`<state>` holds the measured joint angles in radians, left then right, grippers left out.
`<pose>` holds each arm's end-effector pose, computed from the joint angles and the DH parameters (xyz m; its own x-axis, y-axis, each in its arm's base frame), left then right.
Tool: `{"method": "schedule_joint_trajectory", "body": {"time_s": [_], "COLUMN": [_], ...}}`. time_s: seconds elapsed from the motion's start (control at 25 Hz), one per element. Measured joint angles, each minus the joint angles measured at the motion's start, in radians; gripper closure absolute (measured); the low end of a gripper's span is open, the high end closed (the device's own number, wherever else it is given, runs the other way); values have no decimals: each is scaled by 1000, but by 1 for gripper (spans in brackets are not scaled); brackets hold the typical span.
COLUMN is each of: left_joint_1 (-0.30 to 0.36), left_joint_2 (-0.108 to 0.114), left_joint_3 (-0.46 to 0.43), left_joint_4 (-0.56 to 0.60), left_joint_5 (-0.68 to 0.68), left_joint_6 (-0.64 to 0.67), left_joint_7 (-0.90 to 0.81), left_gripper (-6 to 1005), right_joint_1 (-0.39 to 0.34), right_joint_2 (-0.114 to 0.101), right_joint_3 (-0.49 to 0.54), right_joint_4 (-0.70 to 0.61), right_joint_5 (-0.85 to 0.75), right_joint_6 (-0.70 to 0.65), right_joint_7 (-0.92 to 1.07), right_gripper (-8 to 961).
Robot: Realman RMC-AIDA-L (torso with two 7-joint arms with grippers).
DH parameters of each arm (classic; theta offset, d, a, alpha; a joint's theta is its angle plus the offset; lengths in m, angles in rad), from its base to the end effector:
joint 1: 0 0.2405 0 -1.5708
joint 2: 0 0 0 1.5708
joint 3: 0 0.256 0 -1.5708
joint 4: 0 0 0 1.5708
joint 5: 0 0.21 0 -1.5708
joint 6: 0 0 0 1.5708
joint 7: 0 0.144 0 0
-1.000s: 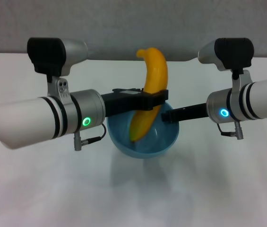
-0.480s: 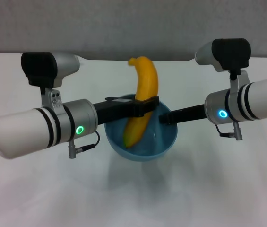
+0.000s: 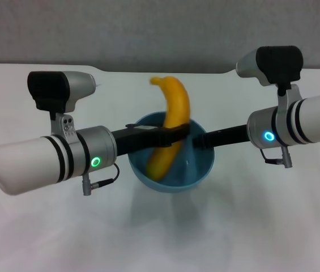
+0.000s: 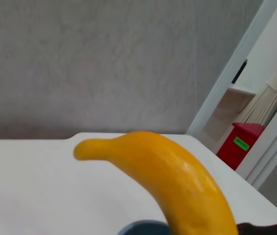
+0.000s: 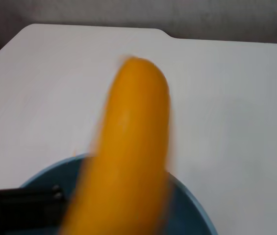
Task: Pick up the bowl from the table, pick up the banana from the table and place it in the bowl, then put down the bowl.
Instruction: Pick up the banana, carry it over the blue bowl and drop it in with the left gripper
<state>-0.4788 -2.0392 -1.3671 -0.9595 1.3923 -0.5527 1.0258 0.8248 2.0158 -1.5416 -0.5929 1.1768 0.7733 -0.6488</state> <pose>-0.1739 0.3823 -0.0718 0.5477 0.5785 0.6045 0.8051 -0.5609 -0.1926 0.1963 0.4269 -0.0708 0.5839 -0.7623 -0.2791 -0.8022 -0.4892 -0.3422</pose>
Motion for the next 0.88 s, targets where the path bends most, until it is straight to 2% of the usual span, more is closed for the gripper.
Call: {"method": "schedule_joint_trajectory", "body": {"time_s": [0.12, 0.32, 0.52, 0.88], "left_joint_1": [-5, -6, -4, 10], "left_joint_2": [1, 1, 1, 8], "left_joint_3": [1, 0, -6, -33], "left_joint_4": [8, 4, -21, -85], "left_joint_5": [-10, -12, -13, -3], "left_joint_6": [-11, -16, -35, -34], "left_joint_7": [6, 6, 7, 36], "left_gripper": [508, 322, 195, 191], "right_joint_1": [-3, -4, -4, -11], "right_joint_2": [-1, -4, -5, -6], "right_joint_3": [0, 0, 0, 14], "right_joint_4": [-3, -2, 1, 6], "right_joint_5": [-1, -6, -9, -37], "right_joint_6": [3, 6, 7, 17], "right_joint_7": [1, 4, 5, 8], "right_gripper": [927, 927, 926, 921]}}
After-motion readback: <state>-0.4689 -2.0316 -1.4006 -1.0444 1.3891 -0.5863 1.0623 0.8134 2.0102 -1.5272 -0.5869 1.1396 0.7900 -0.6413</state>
